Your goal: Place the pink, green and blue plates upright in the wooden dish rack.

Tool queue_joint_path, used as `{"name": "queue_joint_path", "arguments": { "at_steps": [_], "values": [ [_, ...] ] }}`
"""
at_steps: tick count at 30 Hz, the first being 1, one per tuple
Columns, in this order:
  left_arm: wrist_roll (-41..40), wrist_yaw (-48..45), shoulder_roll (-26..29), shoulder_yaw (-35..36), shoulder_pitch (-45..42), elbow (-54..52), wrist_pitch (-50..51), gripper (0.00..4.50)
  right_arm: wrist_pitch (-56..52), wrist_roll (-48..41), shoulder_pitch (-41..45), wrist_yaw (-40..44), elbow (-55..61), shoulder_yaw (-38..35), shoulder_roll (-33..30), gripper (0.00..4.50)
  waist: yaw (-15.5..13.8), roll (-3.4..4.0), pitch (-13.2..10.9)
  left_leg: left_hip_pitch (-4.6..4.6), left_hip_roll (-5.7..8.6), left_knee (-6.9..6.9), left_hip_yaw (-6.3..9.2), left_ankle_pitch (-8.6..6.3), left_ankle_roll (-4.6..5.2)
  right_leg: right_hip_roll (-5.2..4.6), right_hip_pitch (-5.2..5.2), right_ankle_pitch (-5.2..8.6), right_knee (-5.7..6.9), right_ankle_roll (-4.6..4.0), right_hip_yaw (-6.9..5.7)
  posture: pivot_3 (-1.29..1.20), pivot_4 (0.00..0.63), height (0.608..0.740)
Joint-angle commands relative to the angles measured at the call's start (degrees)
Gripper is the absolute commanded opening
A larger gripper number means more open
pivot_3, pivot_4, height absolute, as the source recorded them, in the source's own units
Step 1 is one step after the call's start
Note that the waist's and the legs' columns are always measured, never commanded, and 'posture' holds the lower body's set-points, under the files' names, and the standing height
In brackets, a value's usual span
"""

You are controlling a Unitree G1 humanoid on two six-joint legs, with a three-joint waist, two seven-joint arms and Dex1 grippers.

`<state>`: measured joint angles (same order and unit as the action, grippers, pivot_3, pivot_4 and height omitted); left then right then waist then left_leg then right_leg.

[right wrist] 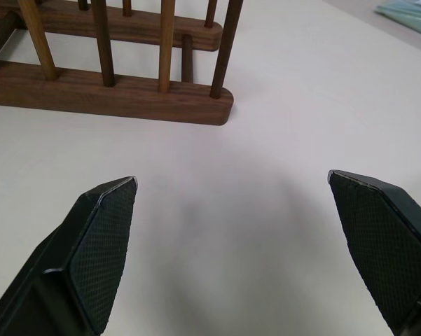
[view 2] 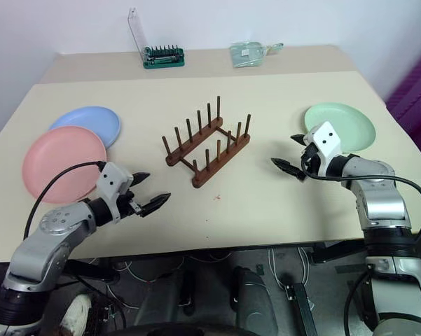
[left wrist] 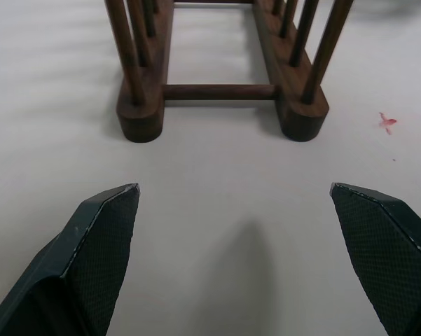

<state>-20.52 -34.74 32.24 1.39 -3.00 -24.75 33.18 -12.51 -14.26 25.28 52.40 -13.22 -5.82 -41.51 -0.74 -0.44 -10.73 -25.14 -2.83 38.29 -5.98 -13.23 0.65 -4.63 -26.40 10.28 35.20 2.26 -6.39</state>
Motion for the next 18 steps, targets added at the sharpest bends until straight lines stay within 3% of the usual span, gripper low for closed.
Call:
{"name": "queue_joint_path", "arguments": {
  "at_steps": [1, 5, 11, 18],
  "values": [
    [0.0, 0.4, -0.1, 0.1, -0.3, -1.2, -0.3, 4.48, 1.5, 0.1, 1.1, -0.4, 0.3, -0.6, 0.3, 4.47, 0.0, 0.00, 0.0, 0.00, 0.00, 0.00, 0.00, 0.00, 0.00, 0.00, 0.00, 0.00, 0.00, 0.00, 0.00, 0.00, 0.150, 0.730],
    [0.0, 0.1, -0.9, -1.7, -1.3, -1.0, 0.0, 4.48, 1.6, 0.4, 2.3, -0.6, -0.3, -0.3, 0.6, 4.47, 0.0, 0.00, 0.0, 0.00, 0.01, 0.00, 0.00, 0.00, 0.00, 0.01, 0.00, 0.00, 0.00, 0.00, 0.00, 0.00, 0.150, 0.730],
    [4.0, 0.4, -3.8, -10.0, -7.5, 3.5, 0.0, 4.48, 2.2, 0.9, 2.2, -1.4, 0.1, -0.2, 1.1, 4.47, -0.1, 0.00, 0.0, 0.00, 0.06, 0.03, 0.01, 0.01, 0.01, 0.01, 0.06, 0.00, -0.01, 0.00, 0.00, 0.00, 0.150, 0.730],
    [10.8, 6.2, -12.8, -18.3, -13.6, 12.3, 0.1, 4.48, 1.8, 0.7, 0.0, -3.2, 2.2, -1.9, 0.4, 4.47, -0.1, -0.01, 0.0, 0.00, 0.08, 0.03, 0.00, 0.01, 0.02, 0.02, 0.06, -0.11, 0.01, 0.19, 0.00, 0.00, 0.150, 0.730]
  ]
}}
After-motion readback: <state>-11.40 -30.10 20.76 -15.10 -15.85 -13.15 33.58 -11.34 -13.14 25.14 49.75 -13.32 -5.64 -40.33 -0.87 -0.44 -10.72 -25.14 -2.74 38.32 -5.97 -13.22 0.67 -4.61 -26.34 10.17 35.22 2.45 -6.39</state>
